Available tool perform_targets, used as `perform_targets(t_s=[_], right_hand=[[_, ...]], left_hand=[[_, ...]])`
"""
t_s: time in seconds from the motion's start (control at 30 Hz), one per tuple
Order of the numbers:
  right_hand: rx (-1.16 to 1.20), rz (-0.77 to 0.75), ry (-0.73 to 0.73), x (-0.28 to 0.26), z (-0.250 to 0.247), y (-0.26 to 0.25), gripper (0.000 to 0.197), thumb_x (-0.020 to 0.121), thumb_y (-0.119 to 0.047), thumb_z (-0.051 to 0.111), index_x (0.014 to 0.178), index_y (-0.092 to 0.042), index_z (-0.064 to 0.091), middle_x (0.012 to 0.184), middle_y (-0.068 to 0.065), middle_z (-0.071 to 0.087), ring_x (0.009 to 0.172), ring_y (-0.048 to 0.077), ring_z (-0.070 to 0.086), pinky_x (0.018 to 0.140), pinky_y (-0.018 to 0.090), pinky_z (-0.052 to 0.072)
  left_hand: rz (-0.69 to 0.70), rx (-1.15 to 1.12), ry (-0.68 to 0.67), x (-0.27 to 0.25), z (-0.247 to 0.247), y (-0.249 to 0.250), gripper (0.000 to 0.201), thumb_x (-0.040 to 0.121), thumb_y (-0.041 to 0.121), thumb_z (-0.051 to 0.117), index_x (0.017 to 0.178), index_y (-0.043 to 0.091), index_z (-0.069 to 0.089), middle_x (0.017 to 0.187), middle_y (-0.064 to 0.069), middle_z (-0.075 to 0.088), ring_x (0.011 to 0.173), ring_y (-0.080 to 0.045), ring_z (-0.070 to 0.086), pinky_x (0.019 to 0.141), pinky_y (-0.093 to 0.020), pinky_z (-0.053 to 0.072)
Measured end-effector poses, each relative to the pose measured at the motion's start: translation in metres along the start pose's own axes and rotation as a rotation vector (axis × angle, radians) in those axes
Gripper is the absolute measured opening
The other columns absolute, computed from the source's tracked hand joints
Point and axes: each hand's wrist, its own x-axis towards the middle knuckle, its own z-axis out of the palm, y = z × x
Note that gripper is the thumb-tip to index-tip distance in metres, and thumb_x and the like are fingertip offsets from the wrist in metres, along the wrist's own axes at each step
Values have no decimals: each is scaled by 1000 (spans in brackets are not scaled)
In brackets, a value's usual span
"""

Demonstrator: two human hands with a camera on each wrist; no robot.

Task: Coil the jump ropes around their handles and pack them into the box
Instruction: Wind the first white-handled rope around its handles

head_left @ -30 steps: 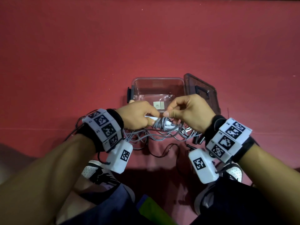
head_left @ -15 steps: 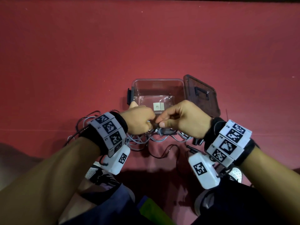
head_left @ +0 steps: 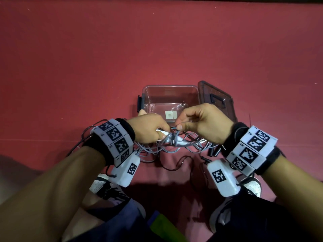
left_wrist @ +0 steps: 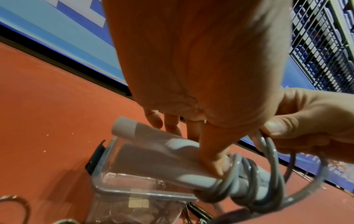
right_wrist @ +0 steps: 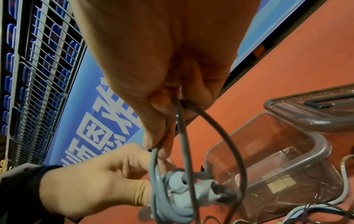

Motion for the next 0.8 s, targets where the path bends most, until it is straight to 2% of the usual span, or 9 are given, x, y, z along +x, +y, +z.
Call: perform_targets(t_s=[0.17, 0.2, 0.3, 0.37, 0.43, 0.5, 0.63, 0.7, 0.8], right_hand=[[-65, -4, -38, -1, 1, -2, 8, 80, -19, 83, 85, -23, 79, 78, -14, 76, 78, -4, 69, 83, 19, 52], [-66, -8, -46, -1, 1, -2, 8, 80, -19, 83, 87, -23, 79, 78, -13, 76, 78, -4, 69, 82, 18, 52], [-82, -14, -66, -2, 1, -1, 8, 82, -18, 82, 87, -24, 79, 79, -11, 76, 77, -4, 69, 77, 9, 47], [-116, -12, -64, -2, -1, 0, 8, 82, -20, 81, 88, -24, 79, 79, -11, 76, 77, -5, 69, 74, 5, 44], [-154, -8, -45, -2, -3, 0, 7, 82, -22, 82, 88, -25, 79, 79, -13, 76, 78, -6, 68, 74, 4, 43], [-170, -11, -36, -2, -6, 0, 7, 82, -23, 82, 87, -26, 78, 78, -14, 75, 78, -6, 68, 75, 6, 44], [-202, -21, -57, -3, -8, 0, 6, 82, -24, 81, 86, -28, 78, 79, -16, 75, 80, -7, 67, 76, 7, 45], [-175, -12, -62, -3, -6, 1, 7, 83, -23, 80, 87, -28, 78, 79, -16, 75, 80, -8, 66, 77, 7, 43], [-88, -18, -36, -3, -3, 1, 8, 83, -22, 80, 86, -29, 78, 81, -13, 76, 83, -1, 69, 85, 18, 50]], left_hand=[[-7, 11, -15, 0, 3, -1, 19, 97, 19, 54, 80, 19, 63, 91, -1, 69, 103, -17, 55, 94, -44, 21], [5, 7, -34, 0, 4, -1, 20, 97, 19, 54, 80, 22, 64, 91, -1, 69, 103, -17, 55, 97, -45, 22], [30, -19, -86, -1, 2, 0, 34, 99, 26, 59, 70, 43, 61, 89, 6, 68, 106, -14, 54, 101, -44, 21], [22, -38, -79, 0, 2, -2, 25, 99, 30, 59, 82, 47, 66, 94, 13, 68, 111, -13, 52, 103, -44, 20], [17, -72, -44, 0, 3, -5, 17, 100, 32, 60, 100, 44, 72, 97, 20, 67, 114, -9, 52, 102, -42, 21], [16, -76, -8, 0, 1, -7, 17, 100, 31, 59, 105, 40, 73, 94, 24, 66, 110, -3, 53, 100, -42, 22], [4, -85, 56, 0, -3, -8, 20, 99, 25, 59, 107, 36, 73, 99, 22, 66, 108, -6, 56, 104, -46, 27], [-8, -72, 54, 1, -4, -8, 20, 99, 25, 58, 102, 39, 72, 96, 23, 65, 109, -8, 56, 99, -43, 26], [1, -76, 34, 1, -5, -9, 12, 96, 31, 56, 90, 31, 67, 90, 14, 67, 101, -11, 59, 98, -44, 29]])
